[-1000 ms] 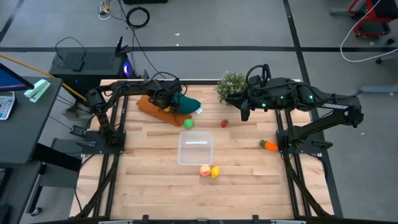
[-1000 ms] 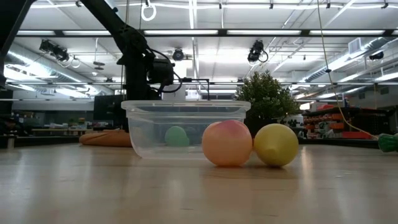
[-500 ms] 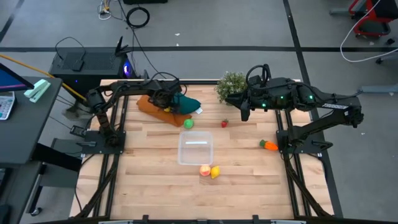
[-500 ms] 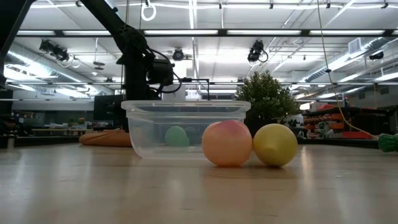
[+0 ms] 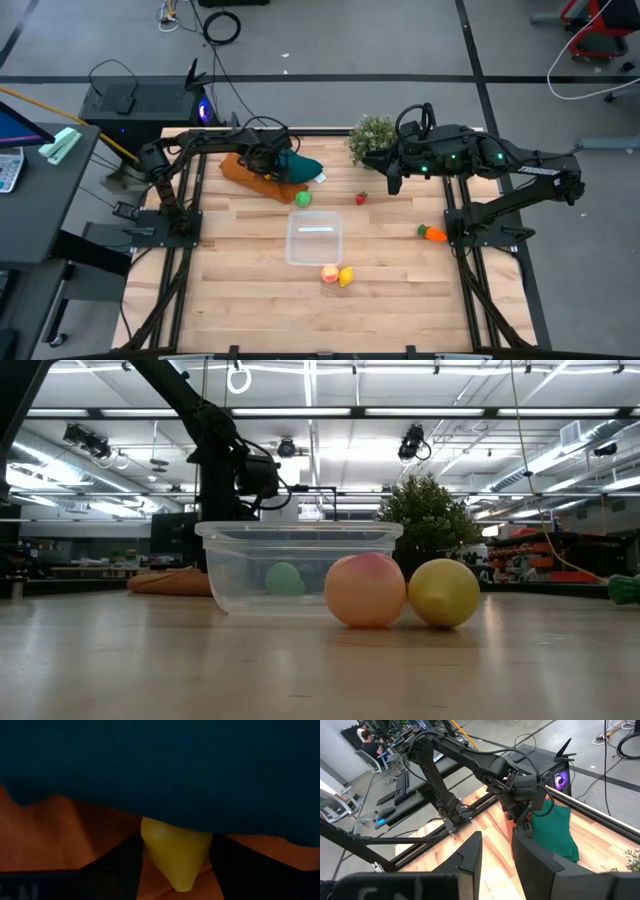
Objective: Pick and placing Produce into tupperware
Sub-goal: Put the top yellow lemon into the transparent container
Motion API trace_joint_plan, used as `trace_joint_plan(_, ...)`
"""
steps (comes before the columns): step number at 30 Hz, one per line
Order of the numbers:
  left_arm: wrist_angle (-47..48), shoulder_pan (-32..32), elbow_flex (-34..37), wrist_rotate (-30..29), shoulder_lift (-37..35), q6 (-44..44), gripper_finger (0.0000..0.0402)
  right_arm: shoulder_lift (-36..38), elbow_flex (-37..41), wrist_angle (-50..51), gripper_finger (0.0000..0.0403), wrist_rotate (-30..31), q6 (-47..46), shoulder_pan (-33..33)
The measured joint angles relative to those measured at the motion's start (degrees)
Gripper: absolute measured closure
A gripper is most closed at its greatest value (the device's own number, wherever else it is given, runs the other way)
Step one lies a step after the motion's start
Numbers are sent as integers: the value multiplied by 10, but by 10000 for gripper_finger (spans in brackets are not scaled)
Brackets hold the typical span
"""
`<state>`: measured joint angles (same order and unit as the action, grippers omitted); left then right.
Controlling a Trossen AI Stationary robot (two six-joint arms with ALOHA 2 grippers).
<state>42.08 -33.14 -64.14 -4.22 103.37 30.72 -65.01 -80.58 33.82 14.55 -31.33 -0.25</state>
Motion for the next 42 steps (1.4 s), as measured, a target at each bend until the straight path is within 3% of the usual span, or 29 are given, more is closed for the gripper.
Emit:
trace_joint_plan(5, 4, 2, 0, 10, -21, 0, 171, 0, 0, 0, 323, 0, 0, 0)
trace_joint_plan(15, 29, 32, 0, 25, -136, 1, 190, 0, 0, 1, 323, 0, 0, 0)
trace_joint_plan(21, 27, 74, 0, 61, -219, 31, 169, 0, 0, 1, 323, 0, 0, 0)
trace_joint_plan(28, -11, 152, 0, 96, -286, 81, 192, 0, 0, 1, 323, 0, 0, 0)
trace_joint_plan(37, -169, 247, 0, 109, -288, 107, 168, 0, 0, -1, 323, 0, -21, 0)
trace_joint_plan(42, -220, 278, 0, 110, -256, 118, 183, 0, 0, -2, 323, 0, -22, 0)
